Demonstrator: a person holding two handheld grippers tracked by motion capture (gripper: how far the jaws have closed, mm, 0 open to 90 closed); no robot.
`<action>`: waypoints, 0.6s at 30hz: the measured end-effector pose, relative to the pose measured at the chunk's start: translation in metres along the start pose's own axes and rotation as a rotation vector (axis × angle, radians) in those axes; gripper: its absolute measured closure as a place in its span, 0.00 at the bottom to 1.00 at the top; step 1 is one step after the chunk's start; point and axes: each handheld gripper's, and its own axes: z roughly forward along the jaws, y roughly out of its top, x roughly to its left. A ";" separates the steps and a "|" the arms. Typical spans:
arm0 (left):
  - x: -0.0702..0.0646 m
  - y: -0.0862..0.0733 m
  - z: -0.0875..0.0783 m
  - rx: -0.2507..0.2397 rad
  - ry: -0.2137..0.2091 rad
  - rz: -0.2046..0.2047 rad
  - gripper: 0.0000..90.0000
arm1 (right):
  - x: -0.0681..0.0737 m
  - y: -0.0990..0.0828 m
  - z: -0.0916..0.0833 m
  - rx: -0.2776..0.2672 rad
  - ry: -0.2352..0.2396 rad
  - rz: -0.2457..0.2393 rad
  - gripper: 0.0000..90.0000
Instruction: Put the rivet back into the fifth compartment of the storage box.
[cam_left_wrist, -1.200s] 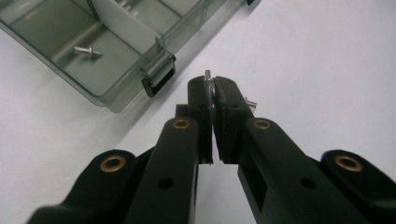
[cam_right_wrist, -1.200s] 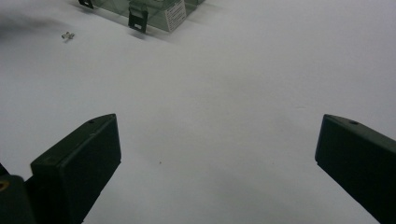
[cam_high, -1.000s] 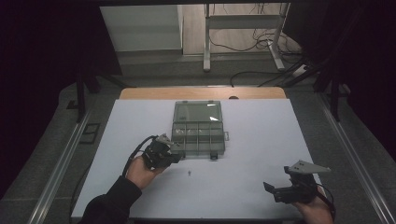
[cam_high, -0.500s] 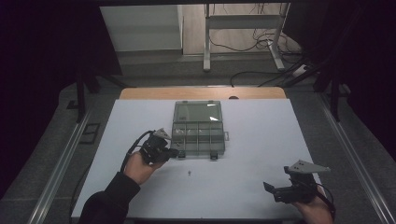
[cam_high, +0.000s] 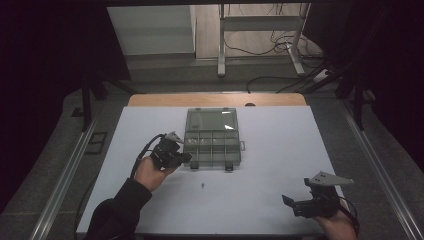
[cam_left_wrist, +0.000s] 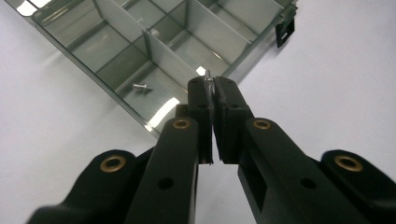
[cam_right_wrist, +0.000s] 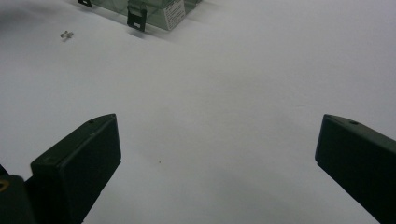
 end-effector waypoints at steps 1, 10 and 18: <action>0.001 0.001 0.000 0.000 0.003 0.000 0.97 | 0.000 0.000 0.000 0.000 0.000 0.000 0.00; 0.009 0.004 0.006 0.000 0.022 -0.014 0.97 | 0.000 0.000 0.000 0.001 0.002 0.002 0.00; 0.015 0.008 0.011 0.001 0.035 -0.017 0.97 | 0.000 0.000 0.000 0.002 0.004 0.004 0.00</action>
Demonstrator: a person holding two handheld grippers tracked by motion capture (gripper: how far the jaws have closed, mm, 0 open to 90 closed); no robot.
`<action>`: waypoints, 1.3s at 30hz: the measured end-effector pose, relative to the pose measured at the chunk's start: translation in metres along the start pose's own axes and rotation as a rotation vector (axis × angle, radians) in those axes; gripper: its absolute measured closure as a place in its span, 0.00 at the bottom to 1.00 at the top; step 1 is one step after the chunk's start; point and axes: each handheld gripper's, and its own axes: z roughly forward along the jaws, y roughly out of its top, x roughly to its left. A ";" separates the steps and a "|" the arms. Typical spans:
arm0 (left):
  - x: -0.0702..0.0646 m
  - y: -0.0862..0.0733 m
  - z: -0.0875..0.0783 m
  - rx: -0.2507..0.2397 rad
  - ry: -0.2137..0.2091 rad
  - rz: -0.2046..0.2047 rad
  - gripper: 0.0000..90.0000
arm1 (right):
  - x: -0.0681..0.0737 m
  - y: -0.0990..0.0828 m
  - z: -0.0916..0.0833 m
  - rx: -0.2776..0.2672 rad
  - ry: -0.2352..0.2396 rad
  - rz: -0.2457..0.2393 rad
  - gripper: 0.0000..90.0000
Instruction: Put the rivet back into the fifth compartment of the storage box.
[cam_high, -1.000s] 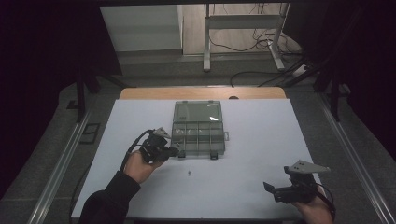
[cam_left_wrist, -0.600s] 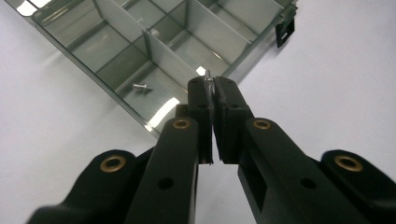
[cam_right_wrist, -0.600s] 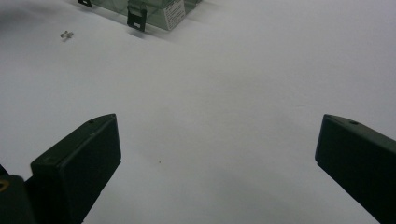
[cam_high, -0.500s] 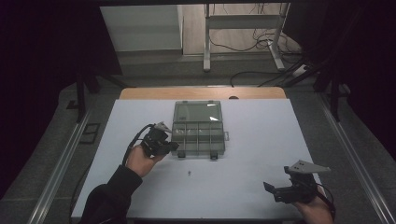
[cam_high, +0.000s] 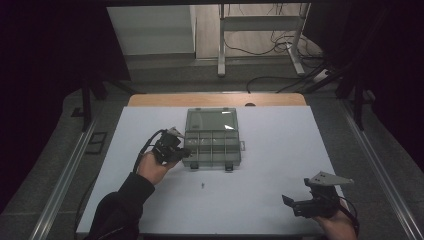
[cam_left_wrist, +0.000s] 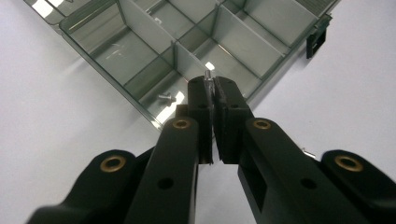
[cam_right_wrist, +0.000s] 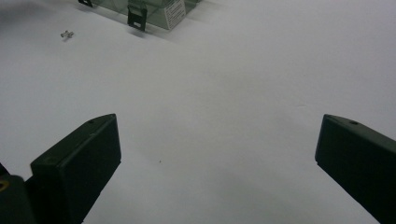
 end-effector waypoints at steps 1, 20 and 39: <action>0.001 0.001 0.001 0.001 0.002 0.000 0.97 | 0.000 0.000 0.000 0.000 0.001 0.000 0.00; 0.009 0.007 0.017 0.022 0.027 -0.018 0.97 | 0.000 0.000 0.000 0.003 0.004 0.001 0.00; 0.012 0.006 0.035 0.058 0.020 -0.021 0.92 | 0.000 0.000 0.000 0.005 0.006 0.001 0.00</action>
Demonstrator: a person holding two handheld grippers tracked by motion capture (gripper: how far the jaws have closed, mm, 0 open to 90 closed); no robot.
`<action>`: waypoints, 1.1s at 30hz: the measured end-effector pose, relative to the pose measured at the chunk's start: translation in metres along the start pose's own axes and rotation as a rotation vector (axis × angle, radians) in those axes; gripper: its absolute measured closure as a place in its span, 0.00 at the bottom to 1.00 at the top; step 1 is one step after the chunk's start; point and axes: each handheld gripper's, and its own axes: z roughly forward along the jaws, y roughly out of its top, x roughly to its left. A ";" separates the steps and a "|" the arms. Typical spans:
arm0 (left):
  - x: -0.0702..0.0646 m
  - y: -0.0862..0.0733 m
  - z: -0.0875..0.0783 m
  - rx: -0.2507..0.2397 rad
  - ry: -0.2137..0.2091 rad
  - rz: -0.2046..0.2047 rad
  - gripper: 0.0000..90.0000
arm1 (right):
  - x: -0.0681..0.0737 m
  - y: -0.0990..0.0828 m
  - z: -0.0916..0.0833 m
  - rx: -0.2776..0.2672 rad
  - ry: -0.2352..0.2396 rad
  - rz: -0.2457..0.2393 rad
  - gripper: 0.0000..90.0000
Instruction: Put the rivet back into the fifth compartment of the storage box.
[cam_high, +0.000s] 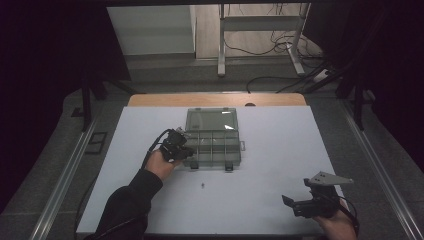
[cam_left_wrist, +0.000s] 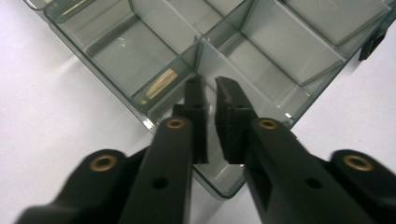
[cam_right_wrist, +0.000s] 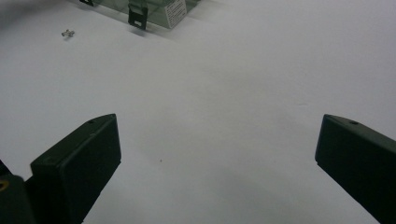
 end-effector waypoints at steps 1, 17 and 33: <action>-0.001 0.000 0.000 -0.003 0.005 -0.001 0.91 | 0.000 0.000 0.000 0.000 0.000 -0.001 0.00; -0.006 0.001 -0.013 -0.037 -0.004 -0.002 0.85 | 0.000 0.000 0.000 -0.001 -0.001 -0.001 0.00; -0.006 -0.007 -0.027 -0.089 -0.022 -0.035 0.73 | 0.000 0.000 0.000 0.001 -0.002 0.000 0.00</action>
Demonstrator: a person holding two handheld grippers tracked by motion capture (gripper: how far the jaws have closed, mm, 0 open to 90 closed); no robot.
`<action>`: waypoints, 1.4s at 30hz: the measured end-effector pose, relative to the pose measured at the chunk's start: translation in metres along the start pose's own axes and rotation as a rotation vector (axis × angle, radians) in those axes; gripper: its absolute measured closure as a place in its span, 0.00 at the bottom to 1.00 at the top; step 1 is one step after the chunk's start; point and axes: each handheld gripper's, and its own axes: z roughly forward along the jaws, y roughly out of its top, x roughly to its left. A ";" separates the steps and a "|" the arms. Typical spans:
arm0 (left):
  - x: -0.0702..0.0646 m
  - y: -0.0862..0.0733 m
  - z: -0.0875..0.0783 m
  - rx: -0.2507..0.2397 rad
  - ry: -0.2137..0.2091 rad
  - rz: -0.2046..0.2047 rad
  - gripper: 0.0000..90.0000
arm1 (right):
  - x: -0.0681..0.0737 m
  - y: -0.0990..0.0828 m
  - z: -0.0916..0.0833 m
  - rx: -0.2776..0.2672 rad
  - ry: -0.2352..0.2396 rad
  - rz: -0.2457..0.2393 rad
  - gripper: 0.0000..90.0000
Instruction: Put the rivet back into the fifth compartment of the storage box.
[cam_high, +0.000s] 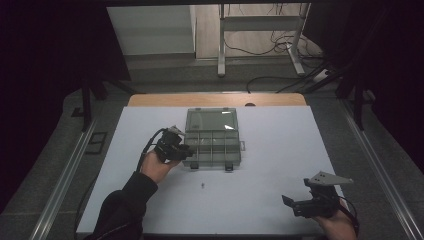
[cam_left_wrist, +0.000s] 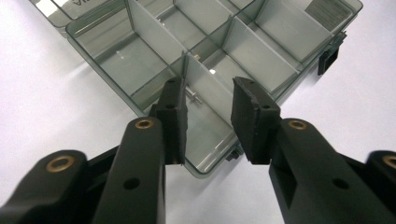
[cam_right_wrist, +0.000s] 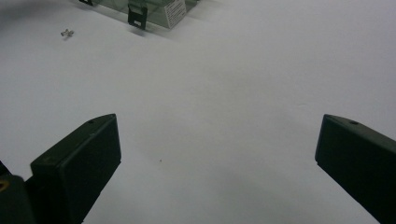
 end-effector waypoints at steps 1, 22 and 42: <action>0.000 -0.001 -0.001 -0.003 -0.003 -0.003 0.72 | 0.000 0.000 0.000 0.000 0.000 0.000 0.00; -0.013 -0.012 -0.016 -0.050 -0.030 0.051 0.45 | 0.000 0.000 0.000 0.000 -0.002 0.001 0.00; -0.033 -0.023 -0.020 -0.065 -0.058 0.082 0.23 | 0.000 0.000 -0.001 -0.007 0.001 -0.004 0.00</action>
